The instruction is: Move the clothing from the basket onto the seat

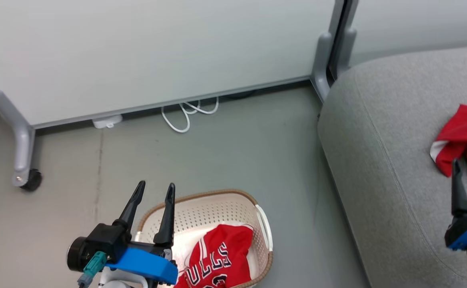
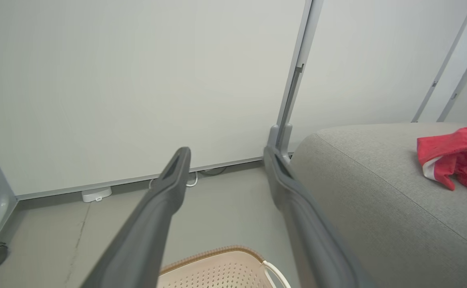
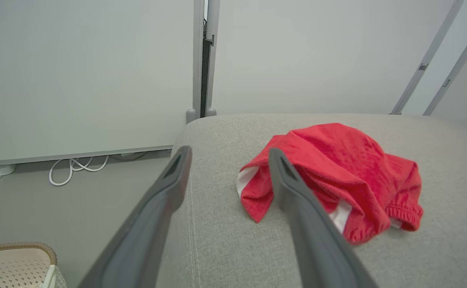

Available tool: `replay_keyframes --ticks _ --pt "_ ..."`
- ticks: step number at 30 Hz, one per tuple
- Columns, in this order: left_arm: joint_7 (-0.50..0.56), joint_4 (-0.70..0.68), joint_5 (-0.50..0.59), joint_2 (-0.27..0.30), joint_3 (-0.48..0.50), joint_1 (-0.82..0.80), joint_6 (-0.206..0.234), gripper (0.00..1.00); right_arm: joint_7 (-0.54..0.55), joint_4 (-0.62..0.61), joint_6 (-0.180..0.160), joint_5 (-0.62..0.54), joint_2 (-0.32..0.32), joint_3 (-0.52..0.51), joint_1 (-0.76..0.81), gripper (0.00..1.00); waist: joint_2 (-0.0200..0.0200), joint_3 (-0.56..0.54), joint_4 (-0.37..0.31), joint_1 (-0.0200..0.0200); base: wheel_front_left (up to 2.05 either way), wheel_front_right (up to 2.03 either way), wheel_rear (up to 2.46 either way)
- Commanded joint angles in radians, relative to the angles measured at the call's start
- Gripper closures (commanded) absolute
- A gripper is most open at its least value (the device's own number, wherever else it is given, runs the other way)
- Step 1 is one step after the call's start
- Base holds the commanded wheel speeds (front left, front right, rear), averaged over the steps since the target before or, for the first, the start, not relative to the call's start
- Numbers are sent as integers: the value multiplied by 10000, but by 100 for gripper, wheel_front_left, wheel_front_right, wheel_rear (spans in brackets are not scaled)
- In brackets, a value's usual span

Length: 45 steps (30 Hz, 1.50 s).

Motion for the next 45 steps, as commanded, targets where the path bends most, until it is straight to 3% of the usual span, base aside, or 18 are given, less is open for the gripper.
replay_keyframes --ticks 1,9,17,33,45 --pt "-27 52 31 -18 90 93 -76 0 97 -305 1 -110 167 -29 372 0 0 -451 416 3 0 0 0" --pt "-27 615 141 -87 617 416 -76 0 985 -2578 1 -410 1186 444 1893 0 0 -1000 935 3 0 0 0" --pt "-27 1112 101 -49 720 328 -77 0 1262 -3603 1 -334 1697 996 2613 0 0 -1319 1289 3 0 0 0" --pt "-27 1259 105 -6 676 285 -48 0 1314 -3671 1 -31 1969 1374 2980 0 0 -1372 1458 3 0 0 0" --pt "-27 1250 130 58 673 286 -48 0 1227 -3589 1 112 1976 1653 2728 0 0 -1082 1207 3 0 0 0"
